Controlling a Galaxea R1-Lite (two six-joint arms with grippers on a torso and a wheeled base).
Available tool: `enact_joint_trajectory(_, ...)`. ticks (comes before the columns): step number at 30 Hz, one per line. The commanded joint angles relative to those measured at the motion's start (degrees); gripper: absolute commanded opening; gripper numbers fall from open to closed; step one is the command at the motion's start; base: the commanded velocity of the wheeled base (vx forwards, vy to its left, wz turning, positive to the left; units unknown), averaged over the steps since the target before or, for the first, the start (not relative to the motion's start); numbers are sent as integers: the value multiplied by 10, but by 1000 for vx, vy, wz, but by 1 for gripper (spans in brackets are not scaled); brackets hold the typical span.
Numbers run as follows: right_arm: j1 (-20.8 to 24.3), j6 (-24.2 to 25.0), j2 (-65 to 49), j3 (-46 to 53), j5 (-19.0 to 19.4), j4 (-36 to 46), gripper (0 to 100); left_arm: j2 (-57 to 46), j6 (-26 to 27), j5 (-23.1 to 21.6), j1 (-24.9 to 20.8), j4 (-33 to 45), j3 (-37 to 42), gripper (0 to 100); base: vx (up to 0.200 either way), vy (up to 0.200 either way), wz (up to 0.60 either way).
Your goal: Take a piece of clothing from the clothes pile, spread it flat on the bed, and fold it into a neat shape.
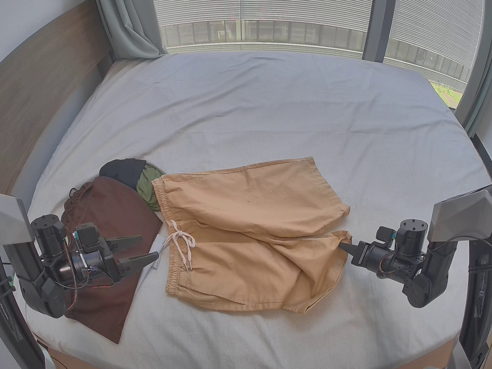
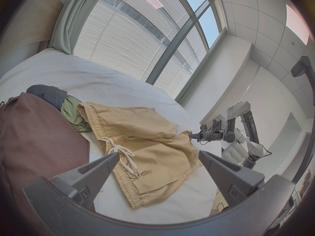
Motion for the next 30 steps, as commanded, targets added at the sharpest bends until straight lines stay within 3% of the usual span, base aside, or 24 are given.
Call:
enact_joint_trajectory(1, -5, -1, 14, -18, -4, -1, 0, 0, -1, 0, 0, 0, 0, 100, 0, 0, 0)
enact_joint_trajectory(27, -27, -2, 25, -57, -14, -1, 0, 0, -3, 0, 1, 0, -2, 100, 0, 0, 0)
enact_joint_trajectory(30, -33, -2, 26, -64, -30, -1, 0, 0, -3, 0, 2, 0, -2, 100, 0, 0, 0)
